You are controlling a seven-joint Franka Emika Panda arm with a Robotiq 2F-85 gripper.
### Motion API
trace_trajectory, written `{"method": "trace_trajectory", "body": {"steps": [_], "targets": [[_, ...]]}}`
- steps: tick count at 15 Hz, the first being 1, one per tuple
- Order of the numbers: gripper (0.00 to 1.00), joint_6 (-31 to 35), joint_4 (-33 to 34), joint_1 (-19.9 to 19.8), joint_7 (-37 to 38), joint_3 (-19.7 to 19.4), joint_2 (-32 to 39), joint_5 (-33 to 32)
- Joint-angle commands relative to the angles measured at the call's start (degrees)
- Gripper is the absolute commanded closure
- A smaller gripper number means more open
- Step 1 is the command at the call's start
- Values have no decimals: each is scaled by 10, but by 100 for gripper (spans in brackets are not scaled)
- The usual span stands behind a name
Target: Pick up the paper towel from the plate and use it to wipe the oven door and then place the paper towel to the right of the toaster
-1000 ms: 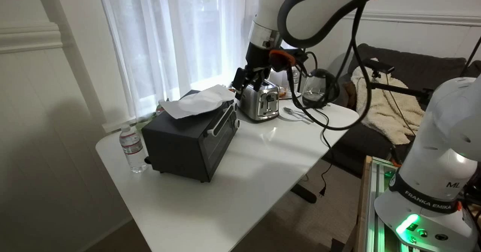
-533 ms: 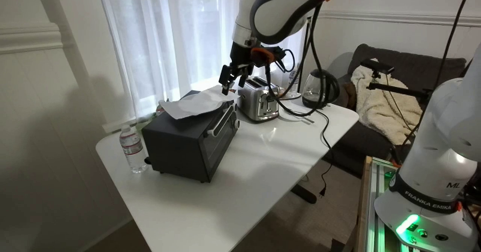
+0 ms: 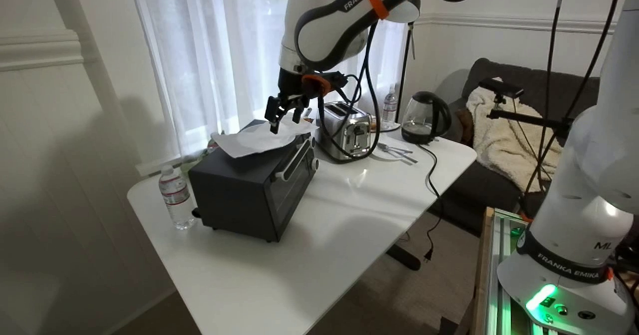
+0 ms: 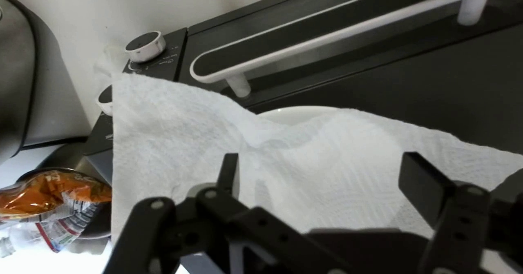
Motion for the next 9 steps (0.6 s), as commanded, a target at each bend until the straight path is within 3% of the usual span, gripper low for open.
{"method": "trace_trajectory", "body": {"steps": [1,9], "targets": [[0,1,51,18,21,-14,51,-17],[0,3,113,44,57,-40,116,-40]]}}
